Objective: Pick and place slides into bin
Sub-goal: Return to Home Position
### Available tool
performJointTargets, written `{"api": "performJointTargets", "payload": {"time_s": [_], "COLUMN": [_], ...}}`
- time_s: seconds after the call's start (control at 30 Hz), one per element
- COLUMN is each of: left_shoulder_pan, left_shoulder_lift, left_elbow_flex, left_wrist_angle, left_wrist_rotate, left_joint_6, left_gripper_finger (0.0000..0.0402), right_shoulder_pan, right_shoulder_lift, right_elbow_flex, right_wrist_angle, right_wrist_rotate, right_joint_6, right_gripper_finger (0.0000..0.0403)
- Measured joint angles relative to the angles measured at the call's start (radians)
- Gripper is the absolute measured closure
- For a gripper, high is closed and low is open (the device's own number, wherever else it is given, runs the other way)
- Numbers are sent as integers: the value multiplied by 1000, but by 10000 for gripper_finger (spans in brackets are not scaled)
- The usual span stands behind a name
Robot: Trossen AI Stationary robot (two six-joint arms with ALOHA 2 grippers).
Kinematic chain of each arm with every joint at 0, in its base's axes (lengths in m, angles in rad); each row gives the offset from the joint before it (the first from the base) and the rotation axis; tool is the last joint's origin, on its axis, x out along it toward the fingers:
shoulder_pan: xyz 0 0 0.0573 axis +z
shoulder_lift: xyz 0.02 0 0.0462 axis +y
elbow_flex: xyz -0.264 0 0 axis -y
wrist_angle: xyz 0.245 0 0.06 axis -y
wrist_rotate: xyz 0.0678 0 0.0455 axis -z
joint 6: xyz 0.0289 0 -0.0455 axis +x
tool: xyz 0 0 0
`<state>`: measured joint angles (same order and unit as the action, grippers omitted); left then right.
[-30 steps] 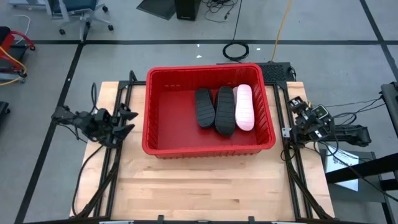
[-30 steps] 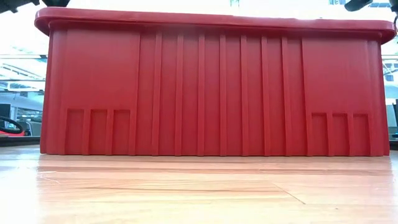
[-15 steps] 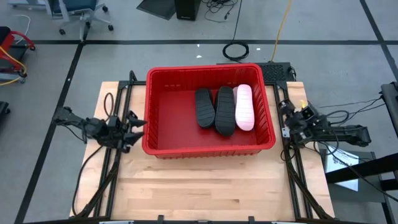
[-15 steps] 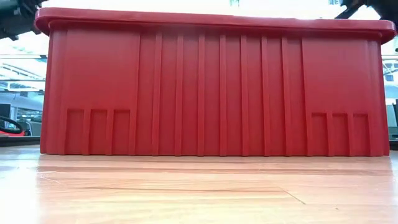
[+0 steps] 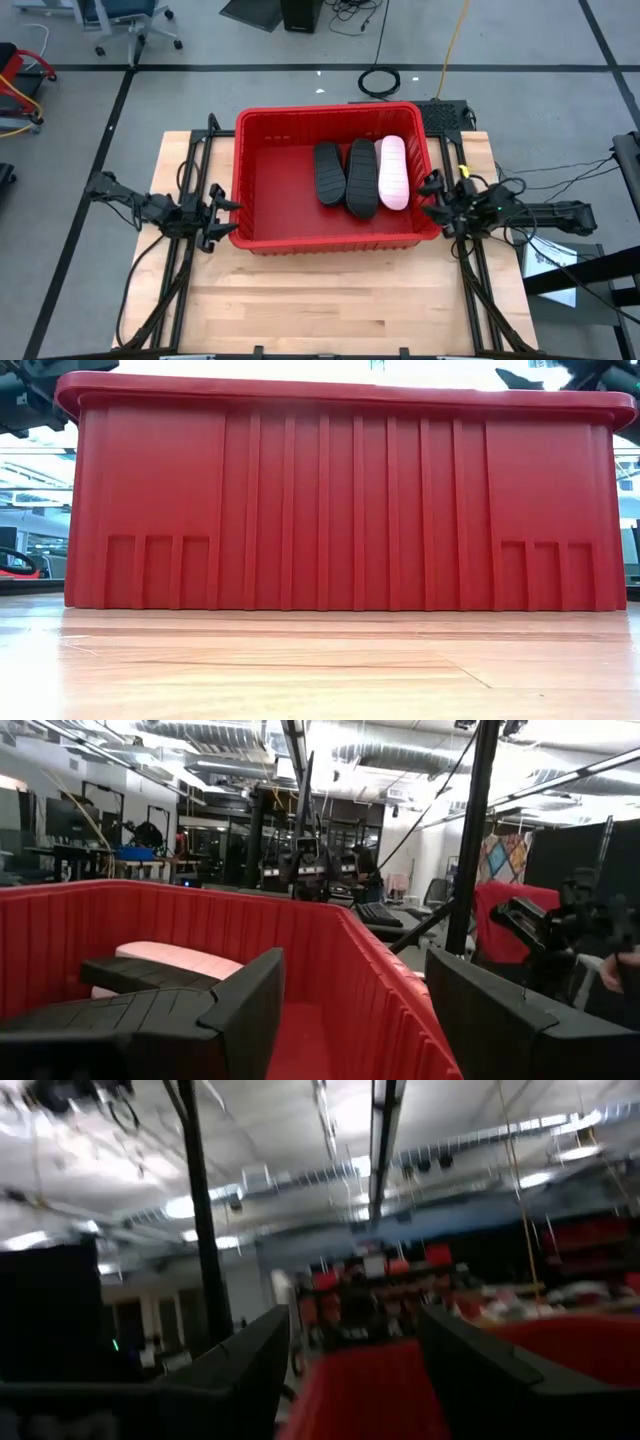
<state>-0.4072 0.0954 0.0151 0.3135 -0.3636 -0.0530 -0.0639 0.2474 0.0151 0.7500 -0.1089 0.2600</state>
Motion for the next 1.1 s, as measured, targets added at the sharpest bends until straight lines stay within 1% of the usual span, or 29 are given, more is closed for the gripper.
{"api": "performJointTargets", "payload": {"time_s": [0.13, 0.3, 0.47, 0.67, 1.1], "left_shoulder_pan": [0, 0, 0, 1, 1], "left_shoulder_lift": [-1, 0, 2, 2, 2], "left_elbow_flex": [0, -1, -4, -6, -6], "left_wrist_angle": [-15, -17, 7, 39, 47], "left_wrist_rotate": [0, 0, 3, -5, -5], "left_joint_6": [0, 26, 100, 118, 120], "left_gripper_finger": [151, 151, 151, 151, 151], "right_shoulder_pan": [0, 0, 0, 0, 0], "right_shoulder_lift": [0, -3, -1, 0, 1], "right_elbow_flex": [0, 0, -1, -1, -1], "right_wrist_angle": [-146, -242, -172, -22, -40], "right_wrist_rotate": [1, 3, 4, 3, 3], "right_joint_6": [-22, 17, 42, 42, 42], "right_gripper_finger": [193, 193, 193, 193, 193]}}
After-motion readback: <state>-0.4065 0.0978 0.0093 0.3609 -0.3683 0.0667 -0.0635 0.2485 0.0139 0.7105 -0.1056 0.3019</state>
